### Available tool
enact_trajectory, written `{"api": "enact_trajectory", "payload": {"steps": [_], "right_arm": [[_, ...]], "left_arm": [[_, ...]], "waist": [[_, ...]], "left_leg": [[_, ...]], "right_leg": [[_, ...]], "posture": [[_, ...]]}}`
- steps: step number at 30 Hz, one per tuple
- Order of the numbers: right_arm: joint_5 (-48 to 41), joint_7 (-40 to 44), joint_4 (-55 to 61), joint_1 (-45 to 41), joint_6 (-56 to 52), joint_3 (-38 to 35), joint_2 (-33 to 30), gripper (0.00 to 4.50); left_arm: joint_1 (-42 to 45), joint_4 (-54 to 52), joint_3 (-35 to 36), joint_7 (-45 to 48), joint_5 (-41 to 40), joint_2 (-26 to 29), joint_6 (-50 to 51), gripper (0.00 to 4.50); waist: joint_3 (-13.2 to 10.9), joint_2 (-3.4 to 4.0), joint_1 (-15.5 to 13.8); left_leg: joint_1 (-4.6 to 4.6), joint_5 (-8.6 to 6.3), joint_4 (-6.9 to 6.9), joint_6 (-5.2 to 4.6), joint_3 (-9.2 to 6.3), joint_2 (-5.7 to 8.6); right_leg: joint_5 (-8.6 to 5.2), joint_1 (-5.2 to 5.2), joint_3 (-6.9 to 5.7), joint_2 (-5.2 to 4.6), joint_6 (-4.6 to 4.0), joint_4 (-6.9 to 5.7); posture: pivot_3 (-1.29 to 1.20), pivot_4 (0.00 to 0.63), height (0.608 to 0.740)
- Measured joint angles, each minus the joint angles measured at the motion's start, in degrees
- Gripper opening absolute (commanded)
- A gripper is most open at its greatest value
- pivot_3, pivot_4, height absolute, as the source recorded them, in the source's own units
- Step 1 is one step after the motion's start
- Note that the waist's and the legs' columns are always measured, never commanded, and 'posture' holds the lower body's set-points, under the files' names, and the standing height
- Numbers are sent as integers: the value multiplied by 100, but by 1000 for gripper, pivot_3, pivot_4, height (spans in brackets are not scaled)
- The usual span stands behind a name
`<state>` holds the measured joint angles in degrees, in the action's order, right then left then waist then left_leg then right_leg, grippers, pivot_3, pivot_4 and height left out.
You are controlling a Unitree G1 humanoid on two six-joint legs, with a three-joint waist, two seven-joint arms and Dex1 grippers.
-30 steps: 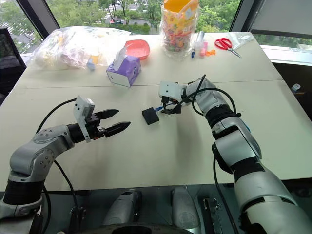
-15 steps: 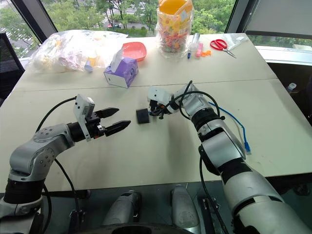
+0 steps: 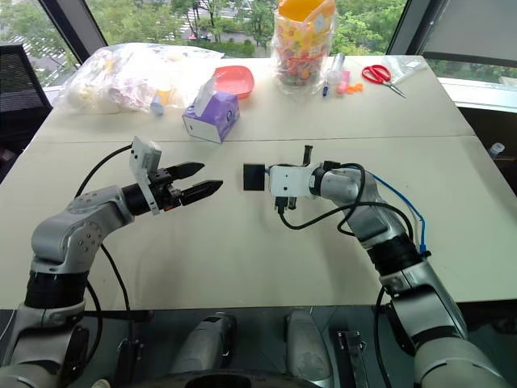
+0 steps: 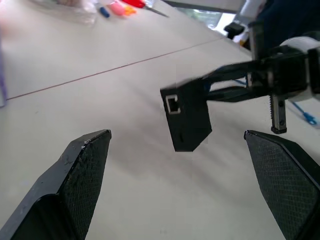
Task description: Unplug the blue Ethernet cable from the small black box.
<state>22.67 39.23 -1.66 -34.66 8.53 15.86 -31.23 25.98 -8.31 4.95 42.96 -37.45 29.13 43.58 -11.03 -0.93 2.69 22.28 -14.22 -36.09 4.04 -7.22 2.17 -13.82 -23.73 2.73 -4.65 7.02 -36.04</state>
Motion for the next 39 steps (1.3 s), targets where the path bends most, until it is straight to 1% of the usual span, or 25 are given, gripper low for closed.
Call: {"api": "enact_trajectory", "payload": {"steps": [4,8,14,15,17,18,19,20,21,22,24,25,28,30,31,32,33,34,36,37,39], "right_arm": [[214,-288,791,360,56,-113,-103,21],[415,-245,1322,475,148,-38,-209,21],[462,-173,1435,488,196,2,-232,21],[468,-168,1435,483,197,6,-232,0],[469,-149,1435,473,206,14,-232,0],[469,-134,1435,465,218,20,-232,0],[468,-117,1435,450,233,37,-232,0],[467,-99,1435,434,248,62,-232,0],[466,-86,1435,427,260,74,-231,0],[466,-71,1435,415,266,76,-231,0],[473,-49,1420,360,247,72,-237,0],[470,-28,1420,346,242,72,-238,0],[379,154,1421,295,151,69,-242,0],[172,401,1453,267,-45,60,-248,966],[-7,581,1527,265,-210,60,-240,1318],[-253,823,1636,254,-466,61,-220,1802],[-448,1027,1691,220,-716,53,-227,2457],[-760,1290,1762,167,-1083,27,-225,2874],[-1441,1736,1908,32,-1824,-101,-211,4055],[-1798,1940,1966,-47,-2195,-178,-211,4465],[-2583,2314,2008,-301,-3112,-399,-213,4465]], "left_arm": [[279,279,-23,284,-163,6,215,4500],[524,427,-213,584,-205,-44,303,4500],[634,601,-363,806,-196,-121,307,4500],[633,605,-399,827,-189,-131,304,4078],[633,606,-408,879,-179,-174,247,3745],[633,606,-411,912,-179,-202,225,3347],[633,606,-419,944,-179,-215,213,2796],[633,606,-426,974,-178,-216,209,2420],[632,606,-429,994,-176,-217,206,1873],[632,606,-429,1001,-172,-217,204,1418],[633,597,-435,1062,-176,-231,191,579],[633,598,-435,1066,-172,-231,178,505],[633,607,-449,1076,-131,-238,172,506],[633,624,-488,1120,-88,-232,173,506],[633,633,-518,1138,-53,-222,168,506],[633,651,-556,1185,-25,-191,163,506],[633,663,-591,1226,4,-144,154,506],[636,690,-612,1310,31,-81,115,506],[659,747,-613,1435,65,28,87,506],[673,762,-618,1477,73,65,78,506],[700,764,-653,1648,113,182,29,506]], "waist": [[0,0,-25],[-1,-1,-34],[-1,-3,-24],[-1,-4,-26],[-1,-4,-28],[-1,-4,-30],[-1,-4,-30],[-1,-4,-26],[-1,-4,-26],[-1,-4,-26],[-1,-4,-30],[-1,-4,-31],[-1,-4,-30],[-1,-4,-30],[-1,-4,-29],[-1,-4,-25],[-1,-4,-20],[-2,-3,-15],[-2,-3,-22],[-2,-3,-26],[-2,-4,-27]], "left_leg": [[1,0,-3,0,0,2],[1,0,-5,-1,0,3],[0,0,-4,-1,-1,2],[0,0,-4,-1,-1,2],[0,0,-4,-1,-1,2],[0,0,-4,-1,-1,2],[0,0,-4,-1,-1,2],[0,0,-4,-1,-1,2],[0,0,-4,-1,-1,2],[0,1,-4,-1,-1,2],[0,0,-5,-1,-1,2],[0,0,-5,-1,-1,2],[0,0,-5,-1,-1,2],[0,0,-5,-1,-1,2],[0,0,-4,-1,-2,2],[0,1,-4,-1,-3,1],[0,0,-5,-1,-3,1],[0,1,-5,-1,-3,1],[0,1,-5,-2,-6,1],[0,1,-6,-2,-6,0],[0,0,-6,-2,-7,1]], "right_leg": [[0,4,0,-1,0,1],[0,8,0,-2,0,4],[-1,7,0,-1,0,3],[-1,7,0,-1,0,3],[-1,7,0,-2,0,4],[-1,7,0,-2,0,3],[-1,7,0,-2,0,4],[-1,7,0,-1,0,3],[-1,7,0,-1,0,3],[-1,7,0,-1,0,3],[0,8,0,-2,0,4],[-1,8,0,-2,0,4],[-1,8,0,-2,0,3],[-1,8,0,-2,0,3],[-1,8,0,-1,0,3],[-1,8,-1,-1,0,3],[0,8,0,-1,0,3],[0,8,0,-1,0,3],[0,9,-2,-1,-1,2],[0,9,-2,-1,-1,2],[0,12,-2,-1,-1,4]], "posture": [[0,150,740],[0,150,740],[0,150,740],[0,150,740],[0,150,740],[0,150,740],[0,150,740],[0,150,740],[0,150,740],[0,150,740],[0,150,740],[0,150,740],[0,150,740],[0,150,740],[0,150,740],[0,150,740],[0,150,740],[0,150,740],[0,150,740],[0,150,740],[0,150,740]]}}
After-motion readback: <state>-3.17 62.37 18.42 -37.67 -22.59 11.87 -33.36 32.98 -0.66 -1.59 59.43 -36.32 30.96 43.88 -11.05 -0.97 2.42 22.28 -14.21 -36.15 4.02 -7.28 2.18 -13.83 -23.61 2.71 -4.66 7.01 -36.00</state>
